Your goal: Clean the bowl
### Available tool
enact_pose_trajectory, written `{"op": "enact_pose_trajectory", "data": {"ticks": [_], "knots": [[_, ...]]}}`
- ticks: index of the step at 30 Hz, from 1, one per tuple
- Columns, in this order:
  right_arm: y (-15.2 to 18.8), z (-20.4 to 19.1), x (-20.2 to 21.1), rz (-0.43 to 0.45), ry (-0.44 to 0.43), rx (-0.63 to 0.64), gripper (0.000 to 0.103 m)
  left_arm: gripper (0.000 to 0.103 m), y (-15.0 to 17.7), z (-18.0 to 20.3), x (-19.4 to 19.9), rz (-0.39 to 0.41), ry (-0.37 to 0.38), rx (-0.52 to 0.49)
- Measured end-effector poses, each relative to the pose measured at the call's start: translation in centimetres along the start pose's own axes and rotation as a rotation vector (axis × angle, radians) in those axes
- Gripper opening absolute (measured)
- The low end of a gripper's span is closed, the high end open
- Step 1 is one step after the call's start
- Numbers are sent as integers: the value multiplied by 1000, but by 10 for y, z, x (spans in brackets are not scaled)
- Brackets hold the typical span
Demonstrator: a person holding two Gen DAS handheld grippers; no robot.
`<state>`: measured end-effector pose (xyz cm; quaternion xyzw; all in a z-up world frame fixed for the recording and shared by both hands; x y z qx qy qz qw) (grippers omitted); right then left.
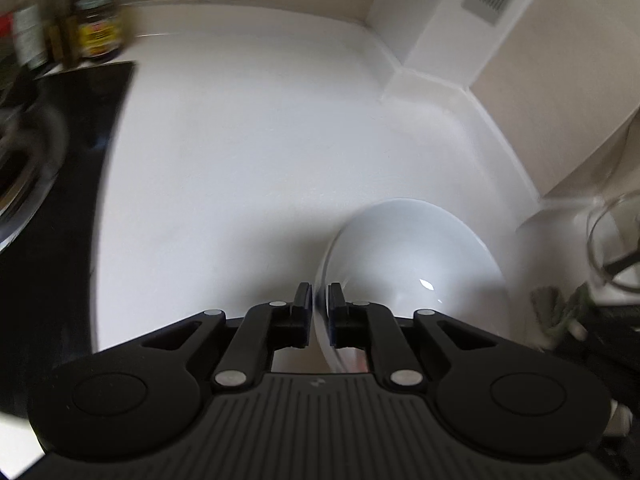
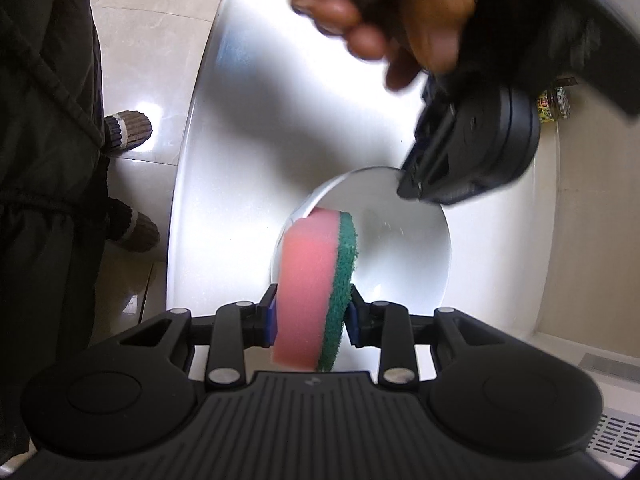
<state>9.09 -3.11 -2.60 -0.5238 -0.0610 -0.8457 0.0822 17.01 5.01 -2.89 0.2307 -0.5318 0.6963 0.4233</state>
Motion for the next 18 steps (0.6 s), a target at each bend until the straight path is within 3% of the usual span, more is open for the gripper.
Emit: {"op": "enact_pose_trajectory", "data": {"ticks": [5,8,15,18], "knots": [[-7,2,10,2,3,1,28,13,20,-2,22,19,13,69],[-8,-5,24,2,9,9,28,13,16,1,13,4,-5,67],[-17,-2,27,10,18,12,28,11,-1,12,-10,-27,-7,-89],[-19,-1,23,-7,27,25,28,9,-17,17,-26,-51,-12,-111]]}}
Point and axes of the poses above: each gripper's, at about its wrist camera, not at the fingertips, and x roughly against the way its jaws point, z to its right, y to its underside, the point moved 3 cm from there along -x, roughly the way its jaws point, and after that the axes turned 6 degrees about z, right-handed, at the moved point
